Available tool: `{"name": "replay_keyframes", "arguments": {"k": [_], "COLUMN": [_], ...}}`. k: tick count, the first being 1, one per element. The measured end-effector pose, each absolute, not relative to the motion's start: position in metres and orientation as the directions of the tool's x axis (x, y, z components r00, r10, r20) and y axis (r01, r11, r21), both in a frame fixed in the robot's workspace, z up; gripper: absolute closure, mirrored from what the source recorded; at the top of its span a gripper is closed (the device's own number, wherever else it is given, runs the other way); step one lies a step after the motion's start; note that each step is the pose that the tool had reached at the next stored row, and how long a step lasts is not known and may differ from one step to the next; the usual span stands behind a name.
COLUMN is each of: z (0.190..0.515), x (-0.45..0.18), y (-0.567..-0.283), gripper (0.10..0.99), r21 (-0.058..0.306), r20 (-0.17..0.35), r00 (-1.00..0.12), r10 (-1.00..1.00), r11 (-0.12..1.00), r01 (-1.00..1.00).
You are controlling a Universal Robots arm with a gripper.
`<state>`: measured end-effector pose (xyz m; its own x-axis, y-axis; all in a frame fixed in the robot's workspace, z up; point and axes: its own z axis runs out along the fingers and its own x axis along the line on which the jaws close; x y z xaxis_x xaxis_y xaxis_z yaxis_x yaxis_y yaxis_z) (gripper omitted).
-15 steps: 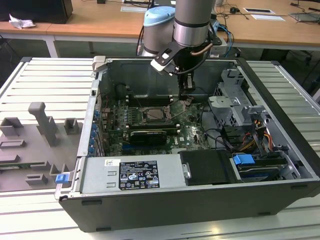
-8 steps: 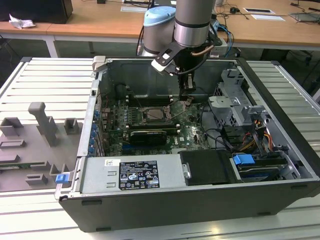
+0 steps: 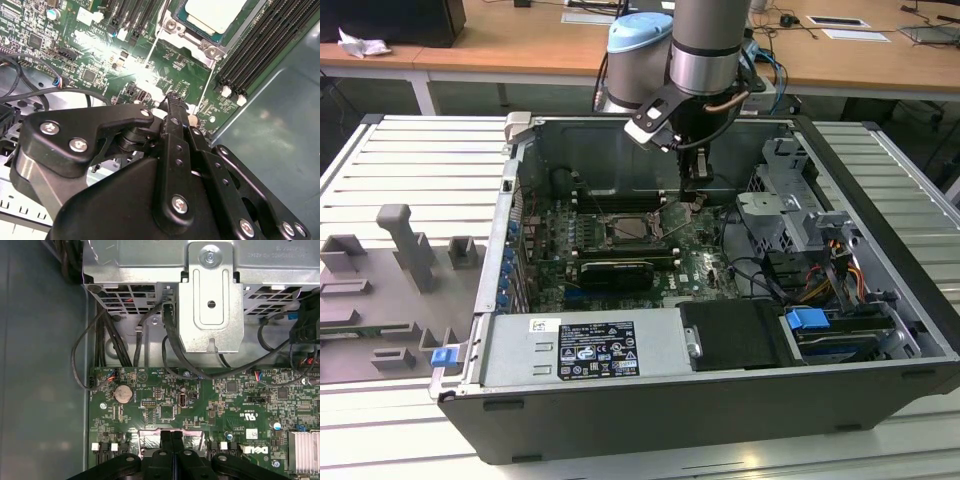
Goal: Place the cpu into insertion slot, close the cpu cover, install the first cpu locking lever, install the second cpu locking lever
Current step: 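Close the cpu cover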
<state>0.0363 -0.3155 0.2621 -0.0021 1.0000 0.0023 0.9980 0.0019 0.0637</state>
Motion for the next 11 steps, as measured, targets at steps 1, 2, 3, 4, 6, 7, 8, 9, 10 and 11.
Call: {"name": "replay_keyframes", "arguments": {"k": [1,2,3,4,6,7,8,9,10,11], "z": [0.2618,0.2612,0.2607,0.2604,0.2598,0.2593,0.2591,0.2588,0.2585,0.2583], "x": [0.0367,0.0376,0.0386,0.0390,0.0406,0.0422,0.0430,0.0438,0.0451,0.0457], "y": [-0.3153,-0.3150,-0.3147,-0.3147,-0.3143,-0.3140,-0.3138,-0.3137,-0.3135,-0.3134], "gripper": [0.980,0.980,0.980,0.980,0.980,0.980,0.980,0.980,0.980,0.980], "r21": [0.064,0.064,0.063,0.063,0.063,0.063,0.062,0.062,0.062,0.062], "r20": [0.001,0.000,-0.001,-0.002,-0.002,-0.002,-0.003,-0.003,-0.003,-0.004], "r00": [-0.002,-0.002,-0.002,-0.002,-0.002,-0.002,-0.003,-0.003,-0.003,-0.003], "r10": [1.000,1.000,1.000,1.000,1.000,1.000,1.000,1.000,1.000,1.000], "r11": [0.002,0.002,0.002,0.002,0.003,0.003,0.003,0.003,0.003,0.003], "r01": [0.998,0.998,0.998,0.998,0.998,0.998,0.998,0.998,0.998,0.998]}}
